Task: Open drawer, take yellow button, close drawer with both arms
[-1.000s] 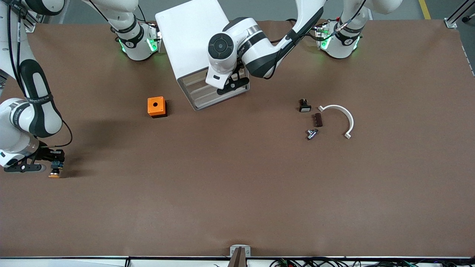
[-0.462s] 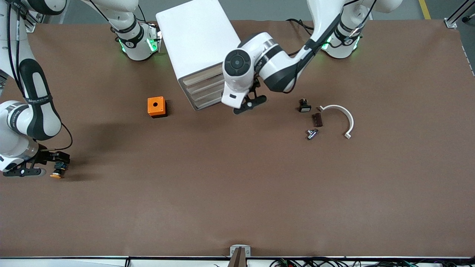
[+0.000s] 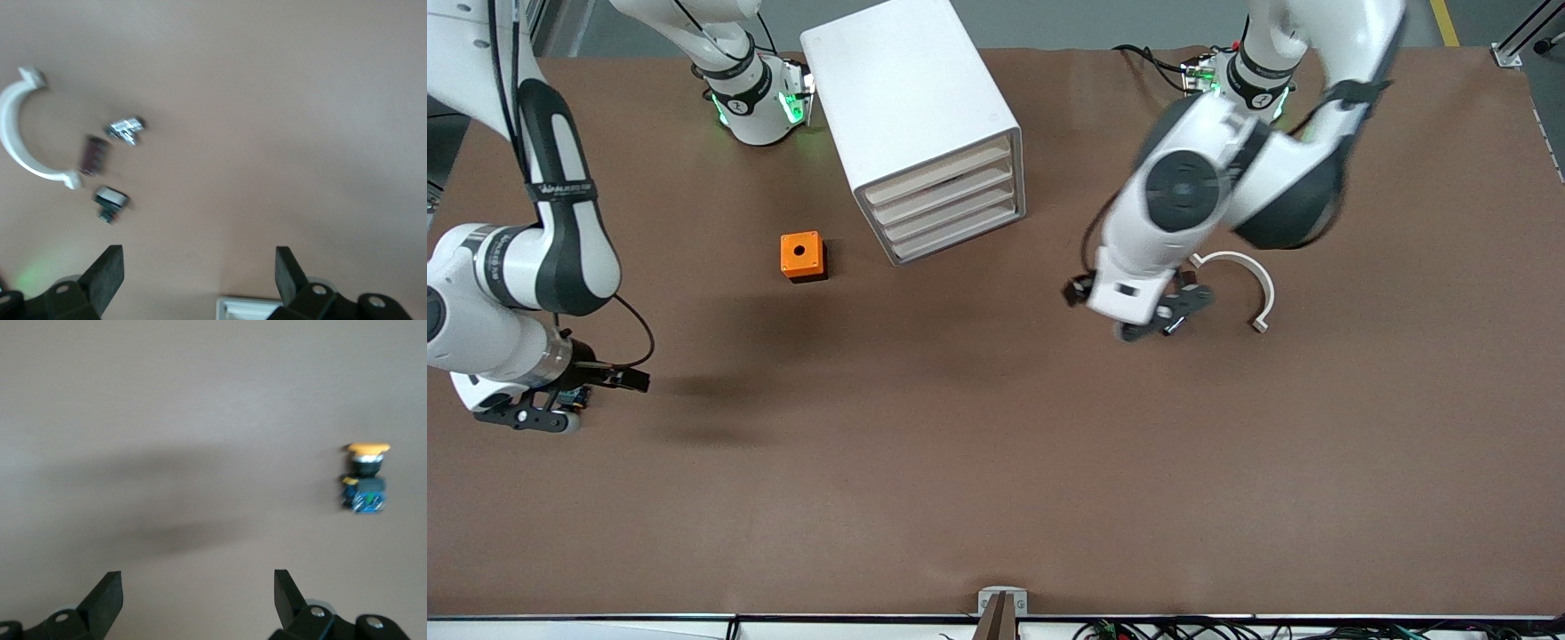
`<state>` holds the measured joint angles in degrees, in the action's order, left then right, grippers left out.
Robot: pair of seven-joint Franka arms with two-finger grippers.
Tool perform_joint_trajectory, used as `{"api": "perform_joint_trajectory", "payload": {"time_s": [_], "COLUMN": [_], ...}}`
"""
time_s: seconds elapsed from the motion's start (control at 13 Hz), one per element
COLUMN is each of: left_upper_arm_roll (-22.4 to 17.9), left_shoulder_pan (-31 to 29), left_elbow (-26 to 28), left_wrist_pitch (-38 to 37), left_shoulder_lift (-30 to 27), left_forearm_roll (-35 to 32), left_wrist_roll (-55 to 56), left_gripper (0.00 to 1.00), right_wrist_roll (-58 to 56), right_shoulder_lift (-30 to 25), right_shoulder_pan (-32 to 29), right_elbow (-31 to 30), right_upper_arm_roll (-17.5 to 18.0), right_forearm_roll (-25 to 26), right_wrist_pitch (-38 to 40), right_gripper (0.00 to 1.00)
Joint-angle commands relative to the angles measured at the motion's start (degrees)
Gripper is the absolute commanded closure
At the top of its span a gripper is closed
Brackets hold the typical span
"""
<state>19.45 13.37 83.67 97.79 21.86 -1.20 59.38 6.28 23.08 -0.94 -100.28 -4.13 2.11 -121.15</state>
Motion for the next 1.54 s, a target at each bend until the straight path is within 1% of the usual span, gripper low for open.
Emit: {"api": "perform_joint_trajectory", "payload": {"time_s": [0.0, 0.15, 0.23, 0.31, 0.38, 0.46, 0.62, 0.77, 0.92, 1.08, 1.15, 1.38, 1.46], "left_upper_arm_roll": [0.6, 0.6, 0.6, 0.6, 0.6, 0.3, -3.3, -5.6, -6.8, -9.6, -10.5, -13.0, -13.3], "left_shoulder_pan": [-6.0, -9.5, -11.3, -13.3, -14.9, -15.4, -15.6, -15.7, -15.7, -15.1, -14.6, -12.6, -12.6], "left_elbow": [0.9, 0.9, 0.9, 1.0, 1.7, 2.7, 6.0, 10.3, 13.6, 16.4, 16.9, 16.5, 16.3], "left_wrist_pitch": [-2.2, -5.1, -6.2, -7.3, -7.4, -7.4, -7.6, -7.6, -7.6, -7.9, -8.9, -10.3, -10.3], "left_shoulder_lift": [-5.1, -8.4, -9.7, -11.3, -13.0, -14.8, -19.5, -24.2, -28.0, -31.2, -32.0, -33.2, -33.1], "left_forearm_roll": [-0.7, -1.8, -1.9, -1.9, -1.9, -1.8, -1.4, -1.1, -0.9, -0.9, -0.9, -1.0, -0.9], "left_wrist_roll": [-1.5, -4.1, -7.2, -11.2, -14.3, -17.6, -26.2, -34.1, -40.4, -48.3, -50.7, -51.7, -52.3], "left_gripper": [0.00, 0.00, 0.00, 0.00, 0.00, 0.00, 0.00, 0.00, 0.00, 0.00, 0.00, 0.00, 0.00], "right_wrist_roll": [1.5, 1.5, 1.4, 1.2, 1.1, 1.0, 0.6, -5.4, -6.7, -6.3, -6.4, -6.4, -6.8], "right_shoulder_lift": [-2.2, -2.5, -2.5, -2.5, -2.7, -3.8, -5.9, -8.2, -8.5, -8.5, -8.3, -8.2, -8.0], "right_shoulder_pan": [1.2, 2.3, 2.3, 2.3, 2.3, 2.3, 2.3, 2.0, 1.6, 0.2, 0.2, 0.5, 0.1], "right_elbow": [2.0, 10.2, 15.2, 19.4, 22.3, 23.8, 24.0, 24.0, 24.0, 24.0, 24.1, 26.8, 26.9], "right_upper_arm_roll": [-0.4, 0.6, 1.1, 1.7, 1.8, 1.9, 2.2, 1.7, 1.3, 1.5, 1.6, 1.7, 1.7], "right_forearm_roll": [-0.8, -0.8, -0.8, -0.8, -0.8, -0.8, -0.7, -0.4, -0.4, -1.0, -1.0, -0.4, -0.7], "right_wrist_pitch": [5.5, 18.3, 24.7, 30.0, 32.8, 34.4, 34.6, 34.8, 36.5, 38.0, 37.9, 37.7, 37.6], "right_gripper": [0.00, 0.00, 0.00, 0.00, 0.00, 0.00, 0.00, 0.00, 0.00, 0.00, 0.00, 0.00, 0.00]}}
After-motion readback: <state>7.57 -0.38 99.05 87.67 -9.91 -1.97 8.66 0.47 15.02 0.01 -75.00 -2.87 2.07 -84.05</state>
